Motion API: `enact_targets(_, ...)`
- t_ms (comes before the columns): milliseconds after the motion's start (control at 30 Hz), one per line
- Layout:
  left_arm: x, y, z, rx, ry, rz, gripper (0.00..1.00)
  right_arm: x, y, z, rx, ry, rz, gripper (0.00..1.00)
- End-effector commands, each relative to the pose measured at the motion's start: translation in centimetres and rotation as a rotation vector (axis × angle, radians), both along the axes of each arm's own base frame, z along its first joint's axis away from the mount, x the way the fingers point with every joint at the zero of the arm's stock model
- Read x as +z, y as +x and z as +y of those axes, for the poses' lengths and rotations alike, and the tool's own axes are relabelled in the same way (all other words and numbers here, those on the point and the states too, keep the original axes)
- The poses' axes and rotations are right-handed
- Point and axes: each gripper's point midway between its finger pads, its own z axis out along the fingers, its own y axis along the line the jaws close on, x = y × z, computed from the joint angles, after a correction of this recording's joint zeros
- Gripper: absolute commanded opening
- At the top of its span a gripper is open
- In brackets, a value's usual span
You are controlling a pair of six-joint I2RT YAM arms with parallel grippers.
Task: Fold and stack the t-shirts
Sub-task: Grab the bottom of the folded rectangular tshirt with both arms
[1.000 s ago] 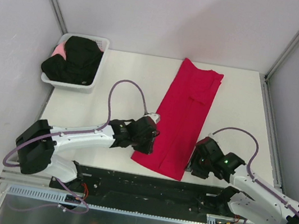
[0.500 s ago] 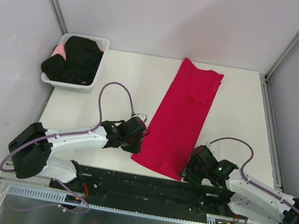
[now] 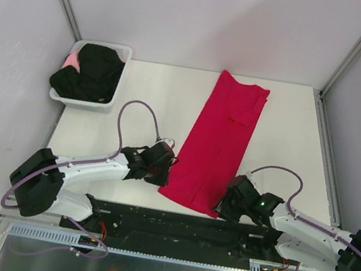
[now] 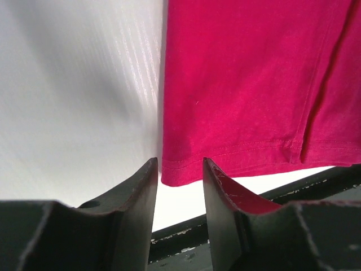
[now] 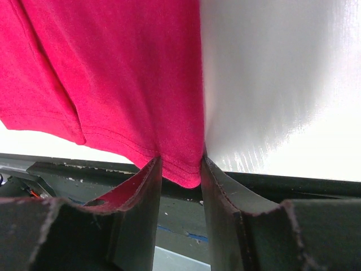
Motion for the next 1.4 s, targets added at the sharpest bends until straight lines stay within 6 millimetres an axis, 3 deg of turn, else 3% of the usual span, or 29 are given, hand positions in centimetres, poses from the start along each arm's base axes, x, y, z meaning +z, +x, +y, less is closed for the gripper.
enact_targets(0, -0.2, 0.4, 0.0, -0.014, 0.000, -0.017, 0.43, -1.0, -0.3, -0.8, -0.008, -0.044, 0.012, 0.38)
enact_targets(333, -1.7, -0.3, 0.7, -0.021, 0.036, 0.015, 0.42, -0.7, -0.4, -0.9, -0.003, -0.041, 0.005, 0.18)
enact_targets(567, -2.4, -0.7, 0.8, -0.027, 0.038, 0.038, 0.39, -0.3, -0.3, -1.0, 0.006, -0.043, -0.004, 0.11)
enact_targets(767, -2.9, -1.2, 0.0, -0.043, 0.008, 0.069, 0.29, 0.1, -0.2, -1.0, 0.017, -0.049, -0.013, 0.08)
enact_targets(867, -3.0, -1.6, -0.3, -0.054, -0.008, 0.085, 0.15, 0.5, -0.1, -1.2, 0.028, -0.064, -0.022, 0.05)
enact_targets(933, -2.7, -2.1, -0.8, -0.069, -0.034, 0.099, 0.04, 0.9, -0.1, -1.4, 0.038, -0.077, -0.029, 0.02)
enact_targets(1000, -2.3, -2.6, -1.2, -0.084, -0.061, 0.106, 0.01, 1.2, -0.3, -1.8, 0.049, -0.092, -0.028, 0.01)
enact_targets(1200, -1.0, -5.1, -2.3, -0.130, -0.133, 0.128, 0.00, 1.9, -3.0, -2.2, 0.107, -0.089, 0.018, 0.00)
enact_targets(1300, 0.1, -6.4, -2.8, -0.150, -0.172, 0.130, 0.00, 3.0, -4.4, -1.8, 0.120, -0.068, 0.026, 0.00)
enact_targets(1367, 1.2, -6.7, -3.2, -0.158, -0.197, 0.114, 0.00, 4.2, -4.3, -2.1, 0.118, -0.080, -0.006, 0.00)
